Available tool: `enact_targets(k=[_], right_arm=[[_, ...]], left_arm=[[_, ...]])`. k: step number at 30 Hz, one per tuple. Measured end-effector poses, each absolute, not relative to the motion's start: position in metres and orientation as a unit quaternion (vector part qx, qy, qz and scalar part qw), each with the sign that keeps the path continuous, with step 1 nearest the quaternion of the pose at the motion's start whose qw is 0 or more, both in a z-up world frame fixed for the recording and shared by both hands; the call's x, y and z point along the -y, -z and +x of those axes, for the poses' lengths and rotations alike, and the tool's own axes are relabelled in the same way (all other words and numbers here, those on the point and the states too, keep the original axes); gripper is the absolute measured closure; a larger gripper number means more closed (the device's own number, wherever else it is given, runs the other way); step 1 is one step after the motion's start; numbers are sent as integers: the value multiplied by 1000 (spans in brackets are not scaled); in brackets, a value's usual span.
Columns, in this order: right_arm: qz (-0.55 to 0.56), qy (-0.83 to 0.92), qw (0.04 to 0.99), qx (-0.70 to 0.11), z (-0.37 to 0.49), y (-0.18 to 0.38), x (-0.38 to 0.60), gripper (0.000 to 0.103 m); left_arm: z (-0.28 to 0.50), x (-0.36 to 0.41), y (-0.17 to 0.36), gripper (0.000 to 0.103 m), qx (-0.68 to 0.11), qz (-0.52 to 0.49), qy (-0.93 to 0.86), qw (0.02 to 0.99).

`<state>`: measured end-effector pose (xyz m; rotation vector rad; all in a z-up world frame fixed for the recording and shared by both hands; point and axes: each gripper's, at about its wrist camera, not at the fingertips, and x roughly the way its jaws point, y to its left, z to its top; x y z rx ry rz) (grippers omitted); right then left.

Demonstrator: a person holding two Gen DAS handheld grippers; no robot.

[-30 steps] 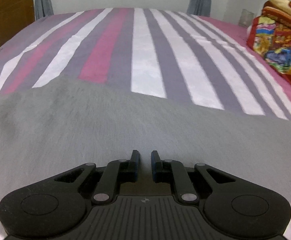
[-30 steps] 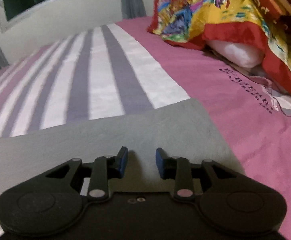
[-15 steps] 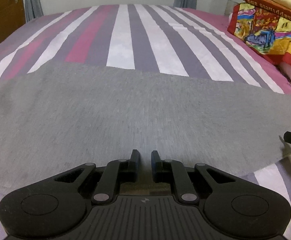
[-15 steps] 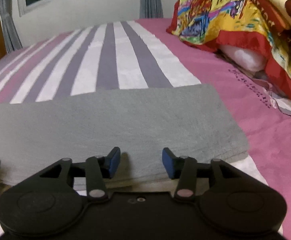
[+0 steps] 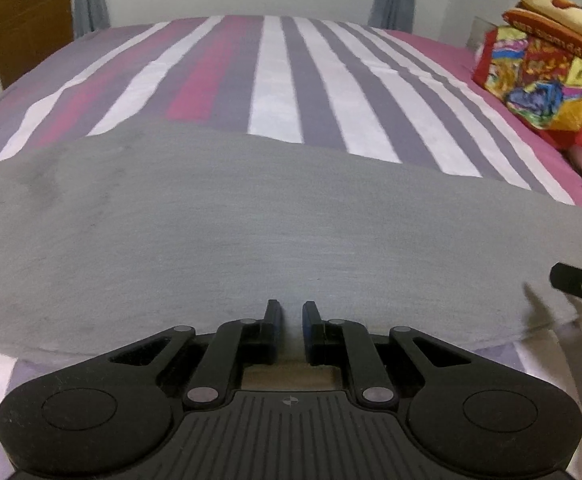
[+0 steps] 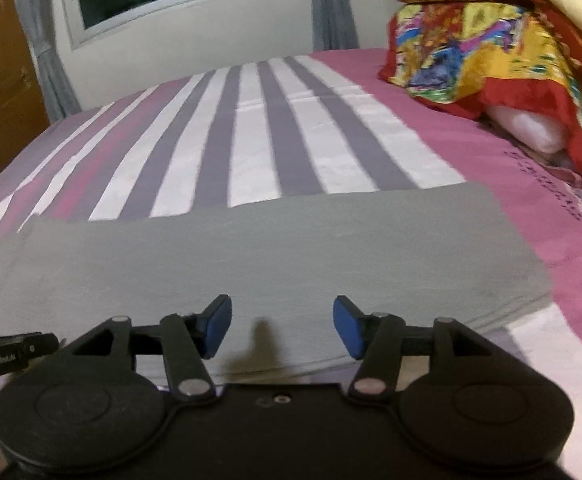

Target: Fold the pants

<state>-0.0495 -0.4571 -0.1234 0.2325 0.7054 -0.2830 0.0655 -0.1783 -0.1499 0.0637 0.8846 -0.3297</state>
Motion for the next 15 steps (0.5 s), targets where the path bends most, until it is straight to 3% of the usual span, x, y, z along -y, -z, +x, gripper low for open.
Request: enact_targets(k=[15], right_arm=[[47,133,905,-401,-2,157,413,45]], left_arm=[[84,149,165,91,-427,22,145,892]])
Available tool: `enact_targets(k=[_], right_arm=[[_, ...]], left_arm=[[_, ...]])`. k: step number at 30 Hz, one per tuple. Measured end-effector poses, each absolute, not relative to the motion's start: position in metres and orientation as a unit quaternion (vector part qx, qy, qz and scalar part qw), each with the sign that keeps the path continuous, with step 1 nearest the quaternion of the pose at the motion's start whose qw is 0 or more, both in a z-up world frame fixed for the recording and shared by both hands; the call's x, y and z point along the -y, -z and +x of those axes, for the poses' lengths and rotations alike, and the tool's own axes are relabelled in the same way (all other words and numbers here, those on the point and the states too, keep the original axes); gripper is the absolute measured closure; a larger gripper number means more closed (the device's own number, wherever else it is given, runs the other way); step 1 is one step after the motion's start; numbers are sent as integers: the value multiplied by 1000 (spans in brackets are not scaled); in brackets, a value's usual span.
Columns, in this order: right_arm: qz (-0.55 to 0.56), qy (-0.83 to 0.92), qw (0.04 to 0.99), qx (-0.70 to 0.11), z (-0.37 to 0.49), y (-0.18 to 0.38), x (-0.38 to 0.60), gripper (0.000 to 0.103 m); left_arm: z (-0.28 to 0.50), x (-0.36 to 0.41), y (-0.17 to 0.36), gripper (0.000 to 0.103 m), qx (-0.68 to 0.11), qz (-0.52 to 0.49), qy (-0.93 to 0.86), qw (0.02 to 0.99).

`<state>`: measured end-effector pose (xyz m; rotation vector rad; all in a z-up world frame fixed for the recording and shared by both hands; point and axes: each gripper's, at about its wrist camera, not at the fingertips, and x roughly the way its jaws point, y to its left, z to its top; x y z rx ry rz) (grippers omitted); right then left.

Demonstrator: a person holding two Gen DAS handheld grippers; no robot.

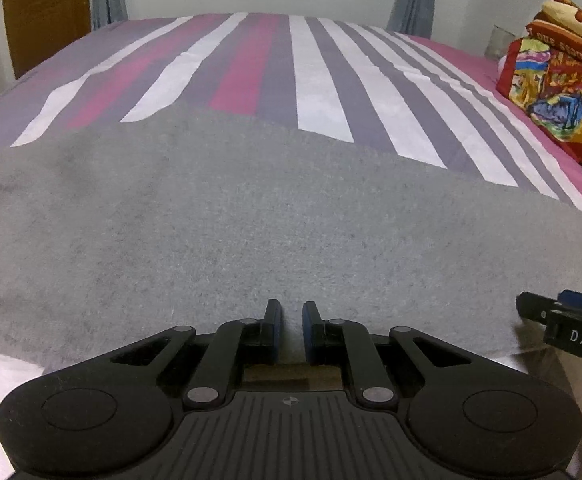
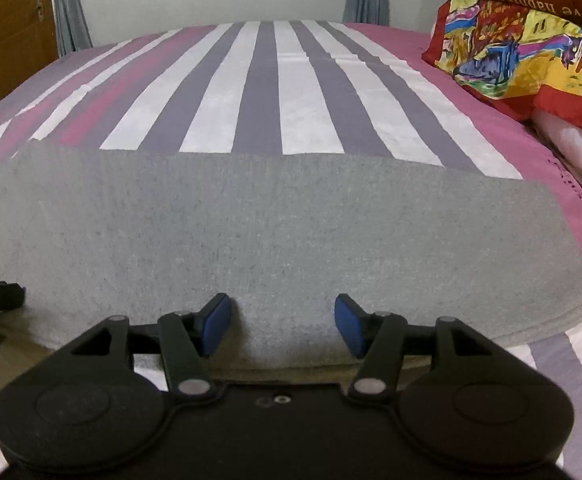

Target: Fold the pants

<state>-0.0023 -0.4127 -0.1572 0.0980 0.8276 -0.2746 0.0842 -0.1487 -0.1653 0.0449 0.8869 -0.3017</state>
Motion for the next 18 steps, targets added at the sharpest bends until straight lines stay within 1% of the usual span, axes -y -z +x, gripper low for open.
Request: enact_targets(k=[6,12,18], right_arm=[[96,147,908,-380,-26,145,434,45],[146,197,899,-362,-64,139,486,45],[229,257,871,-349,-94,146,551,45]], left_arm=[[86,146,165,91,-429,15,150,890],[82,149,166,91,-421,30,150,894],[83,149,166,91,-421,32,149,894]])
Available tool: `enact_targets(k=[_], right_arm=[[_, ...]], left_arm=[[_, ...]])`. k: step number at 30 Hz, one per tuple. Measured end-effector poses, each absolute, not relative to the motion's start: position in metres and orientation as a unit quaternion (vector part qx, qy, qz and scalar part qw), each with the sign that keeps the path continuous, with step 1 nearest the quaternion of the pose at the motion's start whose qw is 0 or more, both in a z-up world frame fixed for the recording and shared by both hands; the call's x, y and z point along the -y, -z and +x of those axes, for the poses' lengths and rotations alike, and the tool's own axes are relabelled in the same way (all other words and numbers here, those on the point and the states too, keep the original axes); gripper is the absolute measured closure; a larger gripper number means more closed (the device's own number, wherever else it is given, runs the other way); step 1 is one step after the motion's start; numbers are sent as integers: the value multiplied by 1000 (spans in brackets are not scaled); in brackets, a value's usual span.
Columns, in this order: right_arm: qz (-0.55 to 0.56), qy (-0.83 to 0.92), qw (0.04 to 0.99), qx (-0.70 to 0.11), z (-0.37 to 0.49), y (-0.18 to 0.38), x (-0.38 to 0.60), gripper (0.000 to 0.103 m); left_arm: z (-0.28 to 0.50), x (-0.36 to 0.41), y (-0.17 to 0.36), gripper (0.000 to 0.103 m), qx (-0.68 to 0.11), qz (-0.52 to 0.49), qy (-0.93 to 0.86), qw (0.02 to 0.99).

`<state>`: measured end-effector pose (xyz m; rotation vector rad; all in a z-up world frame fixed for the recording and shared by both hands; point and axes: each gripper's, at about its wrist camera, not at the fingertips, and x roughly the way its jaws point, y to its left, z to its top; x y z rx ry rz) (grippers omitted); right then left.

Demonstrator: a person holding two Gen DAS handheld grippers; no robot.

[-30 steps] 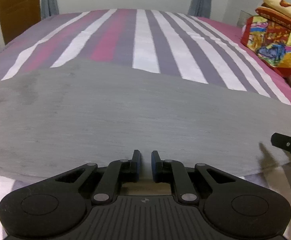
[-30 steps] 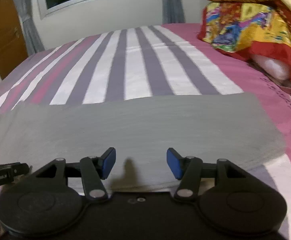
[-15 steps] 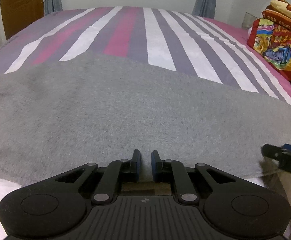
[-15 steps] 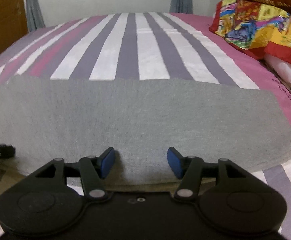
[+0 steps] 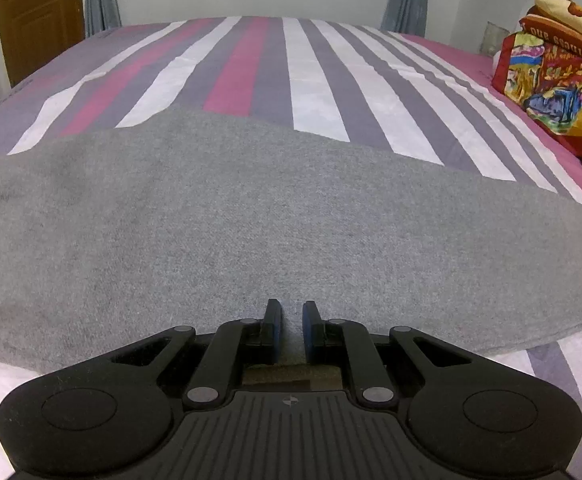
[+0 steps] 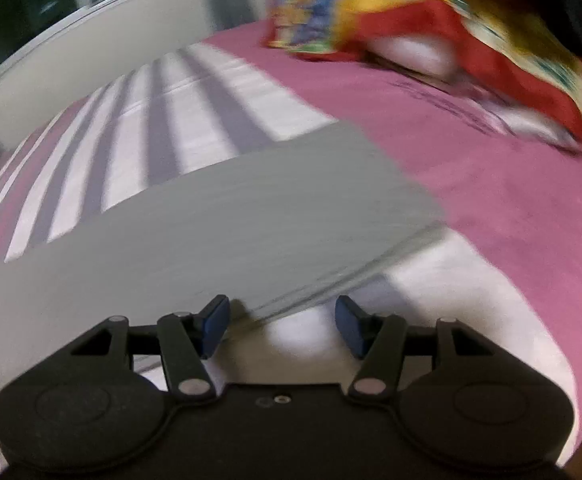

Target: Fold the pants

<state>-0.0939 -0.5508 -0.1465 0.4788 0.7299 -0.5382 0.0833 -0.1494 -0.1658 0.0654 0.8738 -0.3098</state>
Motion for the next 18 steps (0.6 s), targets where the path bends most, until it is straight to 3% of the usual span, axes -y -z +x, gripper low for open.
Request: enact_targets(k=[7,14,18], right_arm=[[367,287,832,-303,-116,157,611,48],[380,288,828,-295,-99,156,627,88],[296,252,895,-217,-103,97,605,90]], left_arm=[[82,150,166,91,-420,37,148,895],[81,153,167,91,-418,43,146,896],[81,154,165,91,-418,45,142,896]])
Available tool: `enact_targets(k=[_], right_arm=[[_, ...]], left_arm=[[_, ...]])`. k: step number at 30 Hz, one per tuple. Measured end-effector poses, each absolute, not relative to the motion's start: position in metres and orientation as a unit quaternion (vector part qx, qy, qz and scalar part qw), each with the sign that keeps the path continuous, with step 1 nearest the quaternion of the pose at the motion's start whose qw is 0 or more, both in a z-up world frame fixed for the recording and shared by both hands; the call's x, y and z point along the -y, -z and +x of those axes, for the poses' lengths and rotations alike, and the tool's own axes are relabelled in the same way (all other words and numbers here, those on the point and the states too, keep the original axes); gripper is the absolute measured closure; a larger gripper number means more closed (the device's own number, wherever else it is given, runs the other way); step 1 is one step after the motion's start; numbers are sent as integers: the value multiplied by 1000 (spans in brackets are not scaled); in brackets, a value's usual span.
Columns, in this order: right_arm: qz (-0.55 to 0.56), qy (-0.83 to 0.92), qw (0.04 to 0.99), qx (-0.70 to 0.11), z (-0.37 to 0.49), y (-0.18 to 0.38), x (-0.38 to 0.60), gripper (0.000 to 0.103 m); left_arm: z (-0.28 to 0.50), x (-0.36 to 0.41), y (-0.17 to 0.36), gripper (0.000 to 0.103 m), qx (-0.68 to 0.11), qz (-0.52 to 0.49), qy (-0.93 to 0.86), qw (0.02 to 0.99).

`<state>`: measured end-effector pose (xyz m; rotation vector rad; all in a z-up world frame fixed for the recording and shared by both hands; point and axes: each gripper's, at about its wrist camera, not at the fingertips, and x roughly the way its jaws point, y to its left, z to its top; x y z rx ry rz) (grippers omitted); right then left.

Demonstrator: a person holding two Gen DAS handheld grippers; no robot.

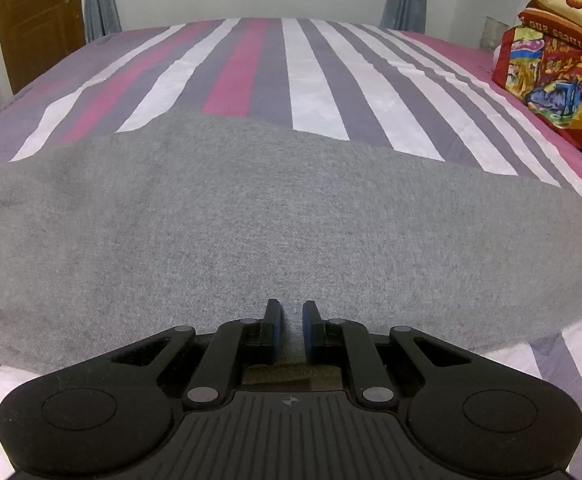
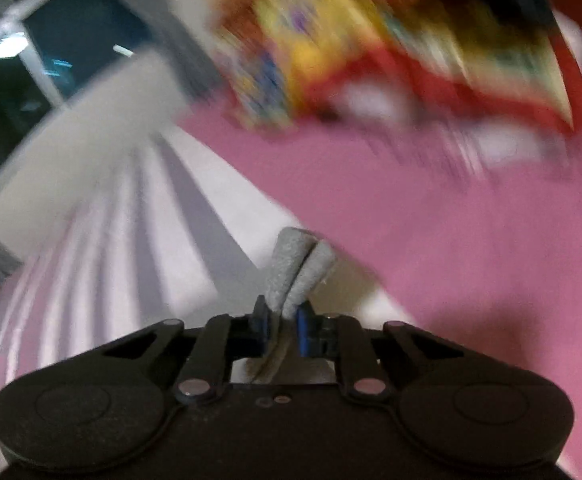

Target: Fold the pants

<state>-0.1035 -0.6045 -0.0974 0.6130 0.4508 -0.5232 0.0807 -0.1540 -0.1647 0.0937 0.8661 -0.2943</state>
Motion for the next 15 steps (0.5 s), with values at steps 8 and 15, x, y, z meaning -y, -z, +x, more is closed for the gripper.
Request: enact_targets(k=[8,15], right_arm=[[314,267,864,-290,-109,146,627,89],[334,269,856,-289,-112,156,623,71]], left_arm=[[80,163,156,91,-416,48,139,897],[87,192,145,91,-411,58,167,894]])
